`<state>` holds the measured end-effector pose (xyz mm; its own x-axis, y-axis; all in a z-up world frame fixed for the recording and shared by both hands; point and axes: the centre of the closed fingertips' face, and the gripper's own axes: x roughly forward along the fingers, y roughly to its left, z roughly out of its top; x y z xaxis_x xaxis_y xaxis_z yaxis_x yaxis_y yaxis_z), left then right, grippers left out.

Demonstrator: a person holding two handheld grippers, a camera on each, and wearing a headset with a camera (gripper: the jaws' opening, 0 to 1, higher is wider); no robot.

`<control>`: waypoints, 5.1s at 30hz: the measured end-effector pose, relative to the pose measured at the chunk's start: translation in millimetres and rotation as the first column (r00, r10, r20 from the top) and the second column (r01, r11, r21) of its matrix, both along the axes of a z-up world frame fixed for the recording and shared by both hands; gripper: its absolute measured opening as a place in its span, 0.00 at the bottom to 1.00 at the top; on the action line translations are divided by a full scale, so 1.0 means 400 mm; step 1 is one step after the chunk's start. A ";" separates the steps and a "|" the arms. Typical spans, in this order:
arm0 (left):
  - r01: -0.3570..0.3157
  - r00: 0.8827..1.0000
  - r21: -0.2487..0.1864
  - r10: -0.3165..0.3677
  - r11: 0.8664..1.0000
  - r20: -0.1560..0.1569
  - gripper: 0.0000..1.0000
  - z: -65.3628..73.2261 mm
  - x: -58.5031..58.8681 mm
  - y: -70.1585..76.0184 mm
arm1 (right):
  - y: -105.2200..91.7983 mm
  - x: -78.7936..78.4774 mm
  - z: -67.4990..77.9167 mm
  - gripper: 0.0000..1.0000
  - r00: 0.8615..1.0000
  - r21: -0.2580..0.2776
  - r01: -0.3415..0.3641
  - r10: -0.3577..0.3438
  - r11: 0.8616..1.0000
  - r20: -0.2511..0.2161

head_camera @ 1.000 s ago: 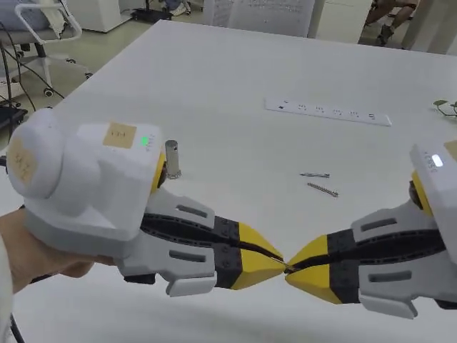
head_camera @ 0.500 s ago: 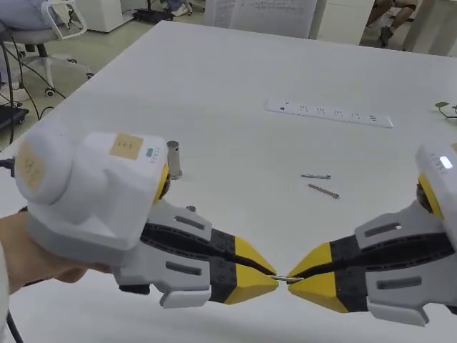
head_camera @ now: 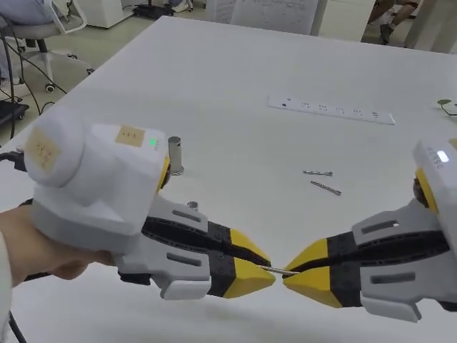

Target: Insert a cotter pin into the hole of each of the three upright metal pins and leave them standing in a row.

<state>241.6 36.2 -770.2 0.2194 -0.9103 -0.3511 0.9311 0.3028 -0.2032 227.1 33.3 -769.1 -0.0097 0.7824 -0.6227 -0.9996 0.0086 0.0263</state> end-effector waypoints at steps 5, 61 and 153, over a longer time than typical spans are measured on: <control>-0.046 0.999 0.016 0.046 0.999 -0.002 0.14 -0.015 0.020 0.029 | 0.005 0.010 -0.007 0.03 1.000 -0.001 0.018 -0.018 1.000 0.006; -0.422 0.905 0.152 0.426 0.894 0.009 0.19 -0.202 0.214 0.228 | 0.085 0.166 -0.108 0.02 0.928 -0.081 0.372 -0.374 0.925 -0.009; -0.421 0.907 0.216 0.415 0.881 0.075 0.08 -0.214 0.197 0.208 | 0.230 0.207 -0.137 0.02 0.913 -0.009 0.407 -0.406 0.914 0.041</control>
